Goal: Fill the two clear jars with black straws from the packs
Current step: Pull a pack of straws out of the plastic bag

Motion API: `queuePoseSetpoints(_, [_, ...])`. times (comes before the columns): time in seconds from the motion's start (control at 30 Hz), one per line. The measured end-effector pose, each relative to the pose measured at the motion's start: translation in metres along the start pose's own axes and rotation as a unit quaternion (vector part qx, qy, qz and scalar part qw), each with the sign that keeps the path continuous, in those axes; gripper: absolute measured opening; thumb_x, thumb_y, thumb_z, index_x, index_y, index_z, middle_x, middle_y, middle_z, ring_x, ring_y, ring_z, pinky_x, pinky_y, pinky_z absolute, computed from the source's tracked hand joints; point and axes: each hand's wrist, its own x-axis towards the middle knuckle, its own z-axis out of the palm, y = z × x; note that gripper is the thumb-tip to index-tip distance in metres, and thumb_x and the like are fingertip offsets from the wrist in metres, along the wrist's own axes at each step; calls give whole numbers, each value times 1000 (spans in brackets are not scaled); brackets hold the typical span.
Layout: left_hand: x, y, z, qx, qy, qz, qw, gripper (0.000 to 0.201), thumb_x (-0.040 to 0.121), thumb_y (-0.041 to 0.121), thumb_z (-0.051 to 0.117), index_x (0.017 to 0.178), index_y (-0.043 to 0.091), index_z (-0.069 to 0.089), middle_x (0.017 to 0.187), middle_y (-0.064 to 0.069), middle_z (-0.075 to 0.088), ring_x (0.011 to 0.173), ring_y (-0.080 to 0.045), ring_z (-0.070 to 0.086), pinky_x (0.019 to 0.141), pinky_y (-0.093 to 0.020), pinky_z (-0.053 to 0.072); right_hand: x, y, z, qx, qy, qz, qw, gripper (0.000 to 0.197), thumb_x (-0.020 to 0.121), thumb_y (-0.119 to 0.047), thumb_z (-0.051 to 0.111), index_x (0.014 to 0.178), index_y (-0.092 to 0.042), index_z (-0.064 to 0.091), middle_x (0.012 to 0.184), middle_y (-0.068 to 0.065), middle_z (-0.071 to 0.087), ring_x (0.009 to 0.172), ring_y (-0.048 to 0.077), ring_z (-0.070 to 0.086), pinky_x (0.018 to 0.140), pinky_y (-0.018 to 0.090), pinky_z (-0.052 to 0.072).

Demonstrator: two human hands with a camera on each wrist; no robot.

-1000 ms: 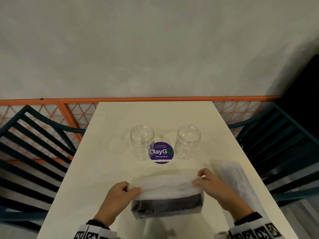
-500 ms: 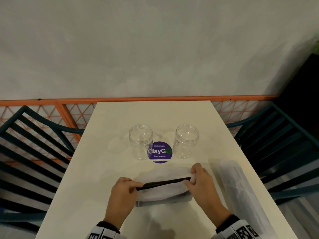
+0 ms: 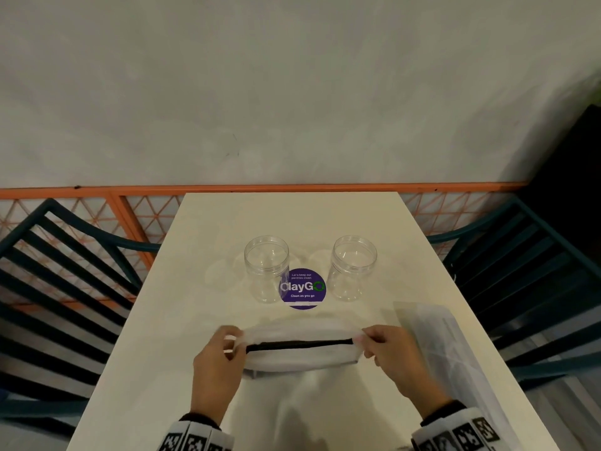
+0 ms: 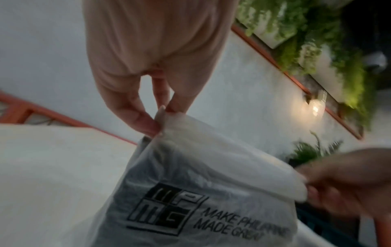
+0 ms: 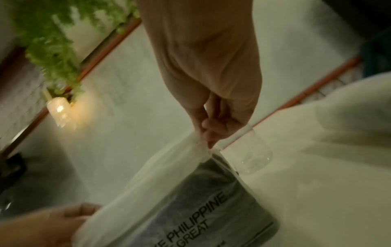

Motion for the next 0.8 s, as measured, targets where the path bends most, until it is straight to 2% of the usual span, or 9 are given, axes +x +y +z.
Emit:
queuePoseSetpoints(0.07, [3,-4,-2,-76,-16,-59,995,21,84,10,60,96,15,44,85,-9,65,76,-23,60,60,-25,42,1,5,-3,95,-41,40,994,9,85,-8,62,78,-11,67,56,-2,52,52,12,39,49,21,32])
queuePoseSetpoints(0.13, [4,-6,-4,-151,-27,-107,982,25,85,8,59,97,11,37,82,-7,65,79,-24,56,64,-29,40,4,11,-8,199,-68,93,973,12,86,-4,60,82,-13,54,60,-1,46,46,9,33,41,17,28])
queuePoseSetpoints(0.23, [5,-6,-9,-232,-73,-154,958,24,86,3,55,90,12,33,79,-5,63,76,-19,47,72,-33,31,11,19,-19,348,-105,196,911,26,90,0,52,74,-16,41,58,-1,33,35,6,28,32,17,24])
queuePoseSetpoints(0.3, [7,-8,-13,-276,-118,-178,937,25,88,3,53,83,15,32,72,-3,62,70,-19,41,65,-33,27,12,21,-25,402,-123,237,876,31,91,1,47,68,-17,38,51,-2,34,34,8,30,32,19,25])
queuePoseSetpoints(0.37, [9,-11,-15,-334,-146,-193,911,25,89,2,48,78,18,32,60,0,57,63,-19,35,57,-31,23,11,21,-26,428,-136,247,859,30,90,4,42,68,-17,39,48,-1,43,35,10,30,33,20,26])
queuePoseSetpoints(0.47, [10,-13,-13,-383,-165,-198,887,24,92,4,43,73,18,39,60,-2,53,59,-19,36,55,-29,26,11,21,-24,427,-144,250,857,28,87,6,39,71,-17,41,48,-1,48,37,11,29,36,22,25])
queuePoseSetpoints(0.63, [10,-15,-11,-413,-173,-198,872,25,93,7,40,73,17,51,75,-7,60,68,-20,48,62,-30,31,12,19,-20,431,-139,258,853,27,82,5,39,66,-16,40,46,1,40,35,13,29,36,20,25])
queuePoseSetpoints(0.73, [9,-13,-9,-413,-169,-227,866,25,94,4,38,76,16,52,64,0,65,62,-17,51,60,-30,32,11,17,-16,398,-146,262,867,25,73,2,40,57,-16,33,44,1,36,34,12,27,36,19,24])
queuePoseSetpoints(0.8, [8,-9,-8,-402,-175,-237,867,19,93,8,40,82,15,54,67,2,62,67,-16,47,60,-28,31,10,14,-17,362,-140,248,888,27,79,-1,40,56,-15,36,45,0,34,36,10,27,37,21,25])
